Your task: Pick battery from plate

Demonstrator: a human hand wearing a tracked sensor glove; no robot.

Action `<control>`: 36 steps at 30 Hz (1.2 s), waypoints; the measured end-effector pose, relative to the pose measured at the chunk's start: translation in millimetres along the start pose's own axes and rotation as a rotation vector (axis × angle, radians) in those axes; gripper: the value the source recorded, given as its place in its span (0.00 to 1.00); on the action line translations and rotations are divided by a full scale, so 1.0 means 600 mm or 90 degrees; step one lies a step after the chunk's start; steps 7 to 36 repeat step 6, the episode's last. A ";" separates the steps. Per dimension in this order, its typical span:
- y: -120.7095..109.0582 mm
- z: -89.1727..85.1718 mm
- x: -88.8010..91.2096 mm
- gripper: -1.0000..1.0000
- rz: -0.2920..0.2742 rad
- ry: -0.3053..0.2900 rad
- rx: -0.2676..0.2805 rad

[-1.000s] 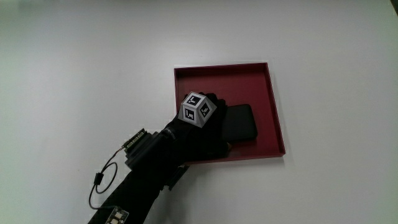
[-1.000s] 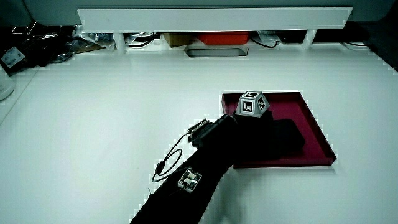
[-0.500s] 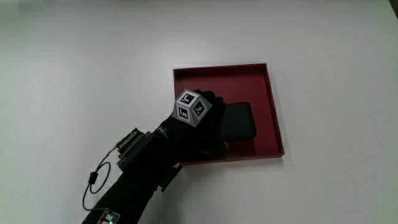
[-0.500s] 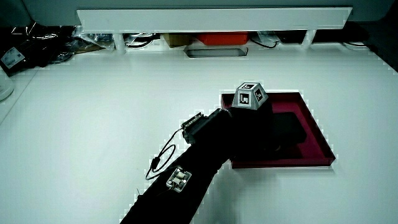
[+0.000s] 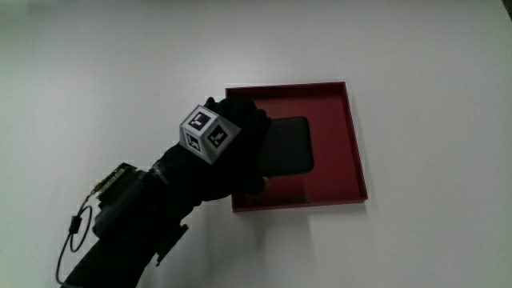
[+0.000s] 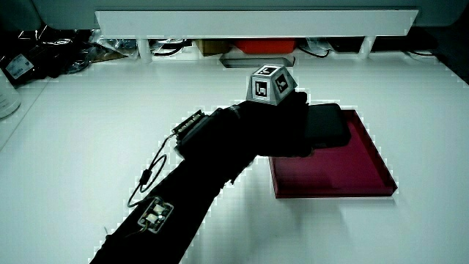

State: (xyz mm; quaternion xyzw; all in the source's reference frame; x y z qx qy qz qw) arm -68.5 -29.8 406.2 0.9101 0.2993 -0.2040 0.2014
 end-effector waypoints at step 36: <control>-0.043 0.028 -0.040 1.00 -0.024 0.016 0.055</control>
